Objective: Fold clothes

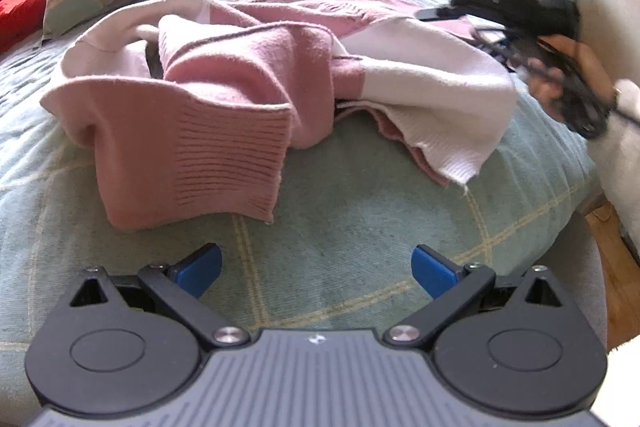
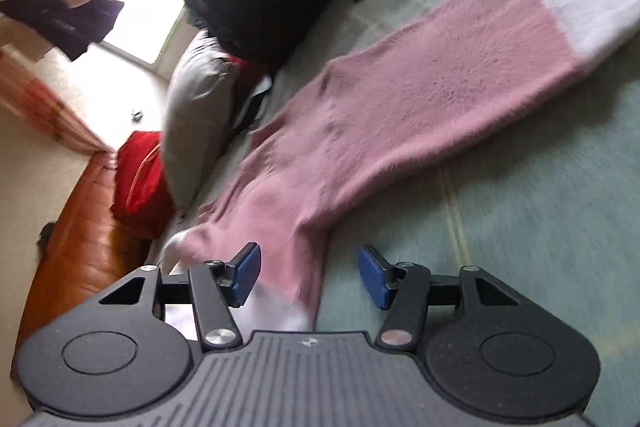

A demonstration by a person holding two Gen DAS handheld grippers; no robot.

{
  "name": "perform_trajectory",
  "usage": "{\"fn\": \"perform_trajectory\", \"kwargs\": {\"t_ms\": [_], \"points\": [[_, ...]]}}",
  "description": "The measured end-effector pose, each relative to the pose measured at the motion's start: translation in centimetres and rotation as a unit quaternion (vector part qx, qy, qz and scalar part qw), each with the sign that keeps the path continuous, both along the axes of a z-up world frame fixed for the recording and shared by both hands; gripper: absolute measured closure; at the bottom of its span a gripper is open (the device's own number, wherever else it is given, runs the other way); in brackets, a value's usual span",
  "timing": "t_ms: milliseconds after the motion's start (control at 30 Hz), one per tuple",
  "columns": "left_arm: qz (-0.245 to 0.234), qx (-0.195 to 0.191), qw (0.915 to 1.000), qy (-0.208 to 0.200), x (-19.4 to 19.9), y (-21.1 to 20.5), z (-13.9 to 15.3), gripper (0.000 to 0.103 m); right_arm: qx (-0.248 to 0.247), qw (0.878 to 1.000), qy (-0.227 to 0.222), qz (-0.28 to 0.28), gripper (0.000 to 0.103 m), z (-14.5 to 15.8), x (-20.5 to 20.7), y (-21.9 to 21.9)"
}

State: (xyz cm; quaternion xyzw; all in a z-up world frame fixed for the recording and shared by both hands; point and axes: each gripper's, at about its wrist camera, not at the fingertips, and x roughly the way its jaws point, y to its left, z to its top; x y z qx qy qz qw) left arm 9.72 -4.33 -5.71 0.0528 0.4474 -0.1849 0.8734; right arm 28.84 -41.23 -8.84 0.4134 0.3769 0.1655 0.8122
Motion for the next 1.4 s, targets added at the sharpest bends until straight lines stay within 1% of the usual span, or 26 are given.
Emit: {"fn": "perform_trajectory", "kwargs": {"t_ms": [67, 100, 133, 167, 267, 400, 500, 600, 700, 867, 933, 967, 1000, 1033, 1100, 1133, 1167, 1267, 1333, 1367, 1400], "points": [[0.004, 0.0, 1.0, 0.003, 0.4, 0.1, -0.1, 0.002, -0.008, 1.0, 0.001, -0.008, 0.055, -0.2, 1.4, 0.2], [0.005, 0.0, 1.0, 0.003, 0.6, 0.2, -0.2, 0.002, -0.016, 1.0, 0.006, -0.012, 0.068, -0.3, 2.0, 0.3], [0.006, 0.001, 1.0, 0.004, 0.8, 0.2, -0.2, 0.002, -0.024, 1.0, 0.012, -0.014, 0.084, -0.4, 2.6, 0.3], [0.006, 0.001, 1.0, 0.004, 0.9, 0.3, -0.3, 0.002, -0.031, 0.999, 0.015, -0.016, 0.085, -0.5, 3.0, 0.2], [0.004, 0.0, 1.0, 0.001, 1.4, 0.2, -0.3, 0.002, -0.042, 0.999, 0.005, -0.014, 0.086, -0.4, 3.5, 0.1], [0.004, -0.003, 1.0, 0.001, 1.9, 0.2, -0.3, 0.002, -0.091, 0.995, -0.018, -0.034, 0.086, 1.0, 4.4, -0.2], [0.005, -0.006, 1.0, -0.001, 1.9, 0.2, -0.4, 0.002, -0.096, 0.995, -0.009, -0.034, 0.085, 1.1, 5.3, -0.4], [0.007, -0.011, 0.9999, -0.001, 1.6, 0.4, -0.3, 0.002, -0.11, 0.994, -0.004, -0.015, 0.083, 1.5, 4.2, 0.0], [0.007, -0.016, 0.9998, -0.002, 1.2, 0.7, -0.3, 0.002, -0.142, 0.99, -0.005, -0.005, 0.077, 2.5, 1.3, 0.3], [0.0, -0.021, 0.9997, -0.009, 0.8, 1.2, -0.4, 0.002, -0.209, 0.978, -0.001, 0.007, 0.065, 3.8, -6.0, 1.3], [-0.007, -0.021, 0.9997, -0.014, 0.6, 1.5, -0.6, 0.001, -0.244, 0.97, -0.008, 0.013, 0.055, 4.0, -9.0, 2.3], [-0.01, -0.021, 0.9996, -0.017, 0.5, 1.6, -0.8, 0.001, -0.261, 0.965, -0.012, 0.017, 0.053, 4.0, -10.4, 2.8], [-0.014, -0.021, 0.9995, -0.019, 0.4, 1.7, -0.9, 0.001, -0.278, 0.96, -0.016, 0.02, 0.048, 4.0, -11.5, 3.3], [-0.017, -0.021, 0.9994, -0.022, 0.3, 1.8, -1.0, 0.001, -0.292, 0.956, -0.02, 0.024, 0.042, 3.9, -12.5, 3.9], [-0.024, -0.021, 0.9991, -0.027, 0.1, 2.1, -1.2, 0.001, -0.316, 0.948, -0.03, 0.027, 0.037, 3.6, -14.1, 4.9], [-0.028, -0.021, 0.9989, -0.03, 0.1, 2.2, -1.3, 0.001, -0.328, 0.944, -0.034, 0.028, 0.033, 3.5, -14.6, 5.4], [-0.031, -0.022, 0.9988, -0.033, 0.0, 2.4, -1.5, 0.001, -0.336, 0.941, -0.037, 0.028, 0.031, 3.5, -15.0, 5.8], [-0.041, -0.022, 0.9981, -0.04, -0.3, 2.7, -1.8, 0.001, -0.344, 0.938, -0.044, 0.011, 0.025, 3.1, -16.0, 6.3], [-0.05, -0.009, 0.9978, -0.043, -0.8, 3.0, -1.9, 0.001, -0.343, 0.938, -0.05, 0.001, 0.015, 2.7, -16.7, 6.6], [-0.052, -0.005, 0.9978, -0.041, -1.0, 3.2, -1.9, 0.001, -0.343, 0.938, -0.051, -0.001, 0.013, 2.6, -17.0, 6.8], [-0.054, -0.002, 0.9978, -0.039, -1.1, 3.5, -1.9, 0.001, -0.344, 0.938, -0.051, -0.001, 0.008, 2.5, -17.2, 6.9]]}}
